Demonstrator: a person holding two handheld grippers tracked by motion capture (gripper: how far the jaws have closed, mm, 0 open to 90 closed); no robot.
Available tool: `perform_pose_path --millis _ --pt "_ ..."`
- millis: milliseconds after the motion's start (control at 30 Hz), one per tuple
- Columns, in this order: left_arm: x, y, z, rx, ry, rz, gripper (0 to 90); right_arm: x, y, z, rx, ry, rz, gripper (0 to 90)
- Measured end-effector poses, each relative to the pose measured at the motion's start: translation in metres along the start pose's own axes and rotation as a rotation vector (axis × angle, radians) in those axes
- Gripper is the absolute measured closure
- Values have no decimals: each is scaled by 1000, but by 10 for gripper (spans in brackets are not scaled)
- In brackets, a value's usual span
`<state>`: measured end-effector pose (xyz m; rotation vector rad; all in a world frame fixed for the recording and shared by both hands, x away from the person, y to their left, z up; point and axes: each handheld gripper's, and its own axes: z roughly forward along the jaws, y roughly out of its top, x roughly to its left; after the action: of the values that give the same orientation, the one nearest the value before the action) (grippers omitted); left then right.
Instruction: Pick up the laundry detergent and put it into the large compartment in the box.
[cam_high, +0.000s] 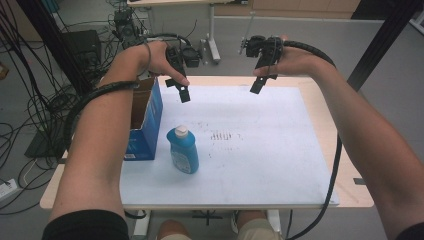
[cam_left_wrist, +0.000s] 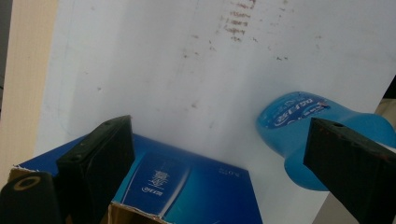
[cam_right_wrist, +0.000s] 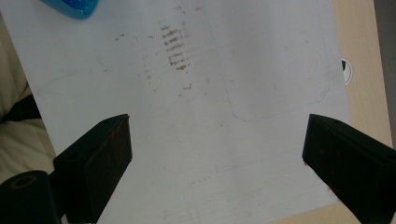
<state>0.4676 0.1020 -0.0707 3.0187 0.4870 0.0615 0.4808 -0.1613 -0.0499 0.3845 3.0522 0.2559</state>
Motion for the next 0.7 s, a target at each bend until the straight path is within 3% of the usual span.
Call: perform_pose_path --millis 433,700 --pt "-8 -5 -12 -2 2 4 95 3 0 -2 -1 -4 2 82" --pt "-22 -8 -24 19 19 48 91 6 0 -5 1 -8 5 81"
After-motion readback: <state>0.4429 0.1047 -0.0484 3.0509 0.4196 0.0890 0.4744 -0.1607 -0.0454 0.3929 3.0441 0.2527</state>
